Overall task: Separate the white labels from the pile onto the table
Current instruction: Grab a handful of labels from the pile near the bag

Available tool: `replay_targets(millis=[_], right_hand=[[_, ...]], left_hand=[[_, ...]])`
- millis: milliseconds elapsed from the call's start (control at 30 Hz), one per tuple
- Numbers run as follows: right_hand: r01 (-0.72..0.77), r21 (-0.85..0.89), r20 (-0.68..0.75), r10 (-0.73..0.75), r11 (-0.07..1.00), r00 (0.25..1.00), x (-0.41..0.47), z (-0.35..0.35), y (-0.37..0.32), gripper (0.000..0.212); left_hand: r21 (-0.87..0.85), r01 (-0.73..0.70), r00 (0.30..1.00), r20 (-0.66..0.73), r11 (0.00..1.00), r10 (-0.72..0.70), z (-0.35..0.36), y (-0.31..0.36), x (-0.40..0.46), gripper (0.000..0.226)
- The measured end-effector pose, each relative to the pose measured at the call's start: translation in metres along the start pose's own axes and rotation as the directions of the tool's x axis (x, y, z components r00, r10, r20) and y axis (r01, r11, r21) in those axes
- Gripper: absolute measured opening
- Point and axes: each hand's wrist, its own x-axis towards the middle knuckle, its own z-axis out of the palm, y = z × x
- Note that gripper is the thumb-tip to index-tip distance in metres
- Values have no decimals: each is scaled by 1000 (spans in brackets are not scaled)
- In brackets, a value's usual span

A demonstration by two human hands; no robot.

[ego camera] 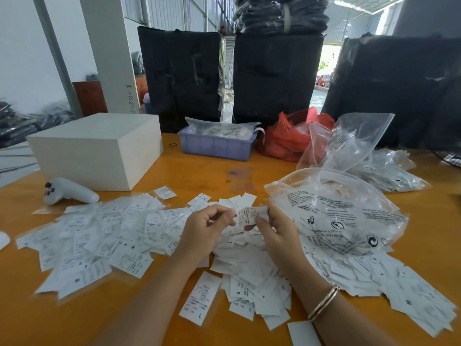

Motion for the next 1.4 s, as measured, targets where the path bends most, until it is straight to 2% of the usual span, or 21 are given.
replay_targets(millis=[300,433,533,600,1000,1133,1267,1400], right_hand=[[13,14,11,-13,1000,1000,-1,-1,0,7],[-33,-7,45,33,999,998,-1,-2,-3,27],[-93,-5,45,94,996,995,-1,-2,-3,31],[-131,15,40,131,991,991,-1,-2,-3,32],[-154,50,69,150,987,986,-2,-3,-2,30],[-145,35,105,140,989,985,-2,-2,-1,20],[-134,72,86,127,988,988,-2,-2,-2,30],[-124,65,77,119,990,990,-1,-2,0,12]], left_hand=[[-44,25,1000,17,999,-25,0,-4,1,11],[-34,19,1000,-1,999,-19,0,-6,2,10],[-14,5,1000,22,1000,-5,0,-5,2,8],[-15,-4,1000,25,1000,4,0,-4,1,15],[17,30,999,-28,999,-29,1,-3,1,12],[9,21,1000,-18,1000,-21,0,-2,1,13],[12,17,1000,13,1000,-17,1,-1,-1,22],[-4,3,1000,8,1000,-3,1,-2,-1,25]])
